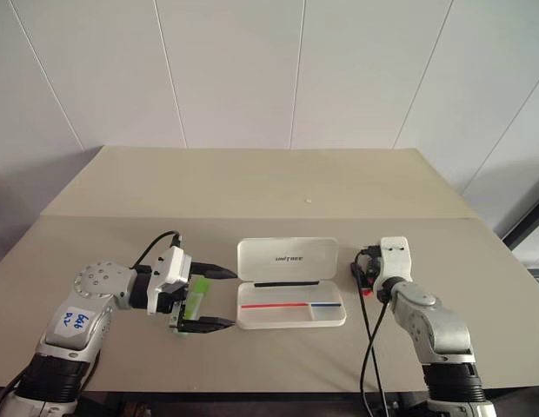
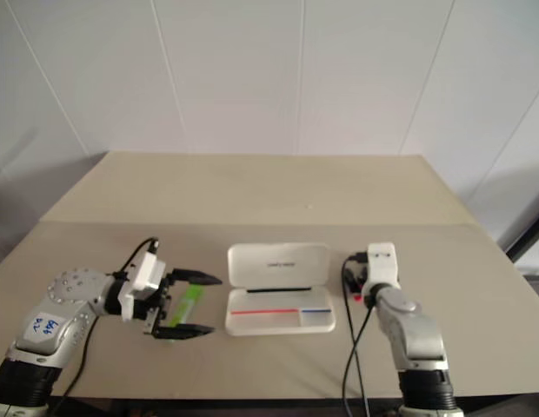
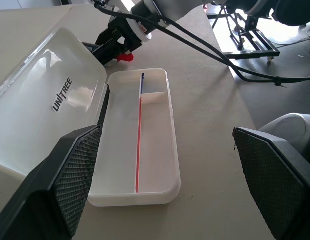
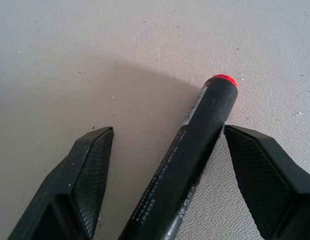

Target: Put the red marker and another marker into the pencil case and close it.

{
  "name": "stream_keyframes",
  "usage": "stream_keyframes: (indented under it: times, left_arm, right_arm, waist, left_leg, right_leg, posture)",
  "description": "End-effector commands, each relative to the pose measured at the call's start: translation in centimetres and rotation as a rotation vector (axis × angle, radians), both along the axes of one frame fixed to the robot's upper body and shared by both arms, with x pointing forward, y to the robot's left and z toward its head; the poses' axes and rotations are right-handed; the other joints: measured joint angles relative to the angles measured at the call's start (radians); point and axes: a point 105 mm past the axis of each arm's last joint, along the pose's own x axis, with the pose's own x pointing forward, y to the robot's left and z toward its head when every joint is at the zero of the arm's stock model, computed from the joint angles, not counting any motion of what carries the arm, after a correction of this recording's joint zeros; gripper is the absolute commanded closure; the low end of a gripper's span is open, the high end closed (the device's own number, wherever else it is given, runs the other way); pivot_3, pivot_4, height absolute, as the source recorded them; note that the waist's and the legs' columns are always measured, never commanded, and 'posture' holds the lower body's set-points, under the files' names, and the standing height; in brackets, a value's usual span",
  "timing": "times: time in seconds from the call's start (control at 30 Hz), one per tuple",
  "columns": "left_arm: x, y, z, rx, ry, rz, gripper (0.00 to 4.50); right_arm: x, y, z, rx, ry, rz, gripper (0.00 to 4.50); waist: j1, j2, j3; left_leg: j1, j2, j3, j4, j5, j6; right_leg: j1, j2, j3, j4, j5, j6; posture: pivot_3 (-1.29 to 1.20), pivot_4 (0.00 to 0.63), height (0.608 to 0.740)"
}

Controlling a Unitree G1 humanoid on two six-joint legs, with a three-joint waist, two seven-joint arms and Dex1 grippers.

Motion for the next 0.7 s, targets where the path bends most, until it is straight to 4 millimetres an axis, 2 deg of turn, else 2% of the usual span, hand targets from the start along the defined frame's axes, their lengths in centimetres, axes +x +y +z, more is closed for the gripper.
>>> stream_keyframes:
  times: [0.03, 0.17, 0.27, 0.47, 0.67, 0.7]
  left_arm:
    - [0.1, -0.1, 0.7, -0.014, -0.035, -0.002, 0.0]
    - [0.1, 0.0, 0.8, -0.017, -0.036, -0.001, 0.0]
    - [0.2, 0.1, 0.7, -0.016, -0.038, 0.0, 0.0]
    - [0.6, 0.1, 0.8, -0.02, -0.044, -0.004, 0.0]
    - [1.0, 0.1, 0.9, -0.031, -0.051, -0.011, 0.0]
    - [1.1, 0.1, 0.9, -0.034, -0.051, -0.014, 0.0]
  right_arm:
    - [-0.3, -1.3, -0.2, -0.023, 0.017, -0.049, 0.92]
    - [-0.6, -2.1, 0.1, -0.046, 0.01, -0.052, 2.27]
    - [-0.7, -2.9, 1.1, -0.059, -0.021, -0.047, 3.13]
    - [-0.7, -3.8, 3.8, -0.096, -0.112, -0.009, 3.13]
    - [-1.0, -3.3, 8.0, -0.097, -0.262, 0.109, 3.13]
    - [-1.2, -2.5, 9.7, -0.108, -0.348, 0.173, 3.13]
  waist:
    - [0.001, 0.0, 0.0]
    - [0.012, 0.0, 0.0]
    - [0.014, 0.0, 0.0]
    - [0.007, 0.0, 0.0]
    - [-0.003, 0.001, 0.001]
    - [-0.004, 0.002, 0.001]
  left_leg:
    - [0.0, 0.0, 0.0, 0.0, 0.0, 0.0]
    - [0.0, 0.0, 0.0, 0.0, 0.0, 0.0]
    - [-0.001, -0.001, 0.0, 0.0, 0.0, 0.0]
    - [-0.002, 0.0, 0.0, -0.005, 0.0, 0.0]
    - [-0.002, 0.0, 0.0, -0.007, 0.0, 0.0]
    - [-0.002, 0.0, 0.0, -0.007, 0.0, 0.0]
  right_leg:
    - [0.0, 0.0, 0.0, 0.0, 0.0, 0.0]
    - [0.001, 0.0, 0.0, -0.001, 0.0, 0.0]
    - [0.001, -0.001, 0.0, -0.003, 0.0, 0.0]
    - [-0.002, -0.001, 0.0, -0.003, 0.0, 0.001]
    - [-0.003, 0.0, 0.0, -0.003, -0.001, 0.0]
    - [-0.003, 0.0, 0.0, -0.003, -0.001, 0.0]
  posture:
    - [0.0, 0.15, 0.74]
    - [0.0, 0.15, 0.74]
    - [0.0, 0.15, 0.74]
    - [0.0, 0.15, 0.74]
    - [0.0, 0.15, 0.74]
    - [0.0, 0.15, 0.74]
